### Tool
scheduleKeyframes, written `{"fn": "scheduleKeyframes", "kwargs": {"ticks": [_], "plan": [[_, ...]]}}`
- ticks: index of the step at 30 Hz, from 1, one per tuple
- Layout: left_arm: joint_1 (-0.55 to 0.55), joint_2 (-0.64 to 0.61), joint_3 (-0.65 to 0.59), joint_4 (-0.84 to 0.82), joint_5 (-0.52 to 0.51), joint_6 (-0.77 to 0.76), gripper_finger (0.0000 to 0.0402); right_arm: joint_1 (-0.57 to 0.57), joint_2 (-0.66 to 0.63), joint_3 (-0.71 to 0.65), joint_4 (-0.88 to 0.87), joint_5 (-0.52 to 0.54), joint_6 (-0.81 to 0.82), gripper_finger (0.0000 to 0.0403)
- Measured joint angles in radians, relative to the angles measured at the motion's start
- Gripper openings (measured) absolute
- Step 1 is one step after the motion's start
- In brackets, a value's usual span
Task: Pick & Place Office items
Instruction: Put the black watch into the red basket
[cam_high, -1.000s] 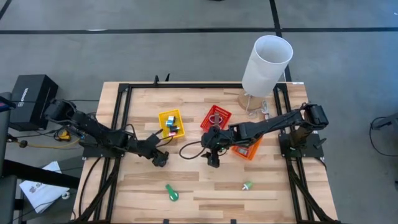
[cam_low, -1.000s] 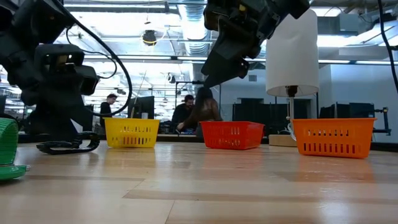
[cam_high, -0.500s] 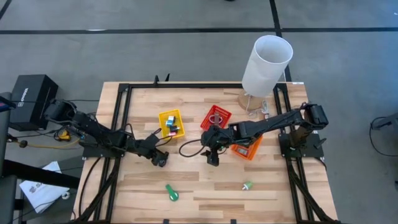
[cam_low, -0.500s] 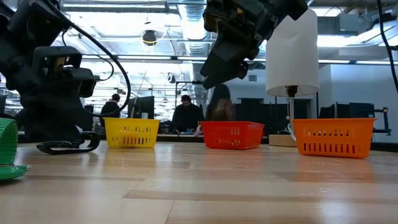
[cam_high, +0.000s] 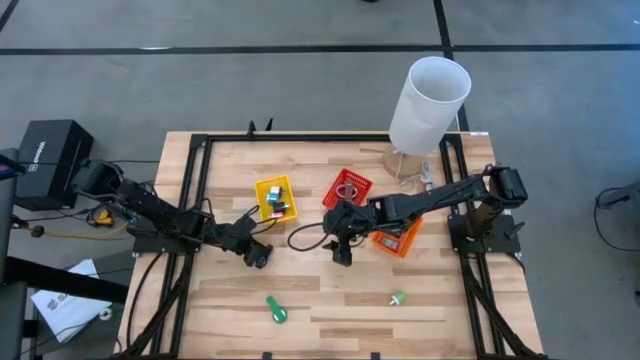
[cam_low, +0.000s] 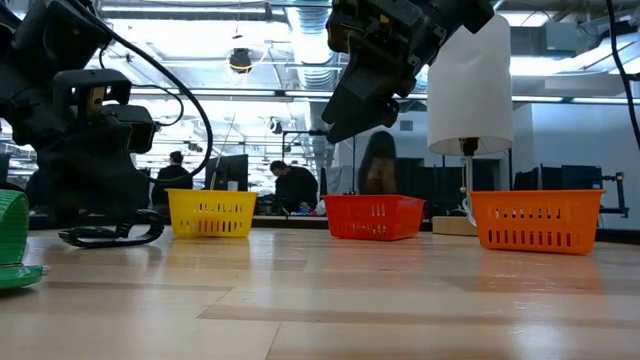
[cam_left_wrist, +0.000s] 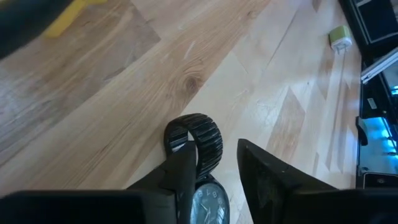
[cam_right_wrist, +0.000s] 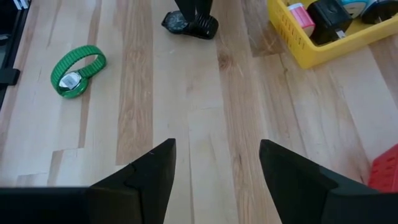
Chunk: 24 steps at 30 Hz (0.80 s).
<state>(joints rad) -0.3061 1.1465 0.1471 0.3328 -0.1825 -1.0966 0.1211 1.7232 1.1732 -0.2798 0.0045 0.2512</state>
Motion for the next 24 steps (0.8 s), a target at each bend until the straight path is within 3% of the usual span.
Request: {"fn": "scheduleKeyframes", "kwargs": {"ticks": [11,21,24], "plan": [[0.000,0.019,0.000,0.008,0.003,0.039,0.0084,0.000,0.000,0.000,0.000,0.000,0.000,0.0223],[0.000,0.131,0.001,0.155,0.016,0.045,0.0165,0.001,0.000,0.000,-0.001,0.000,0.000,0.0223],[0.000,0.164,0.001,0.172,0.023,0.045,0.0173,0.001,0.000,0.000,-0.001,0.000,0.001,0.0223]]}}
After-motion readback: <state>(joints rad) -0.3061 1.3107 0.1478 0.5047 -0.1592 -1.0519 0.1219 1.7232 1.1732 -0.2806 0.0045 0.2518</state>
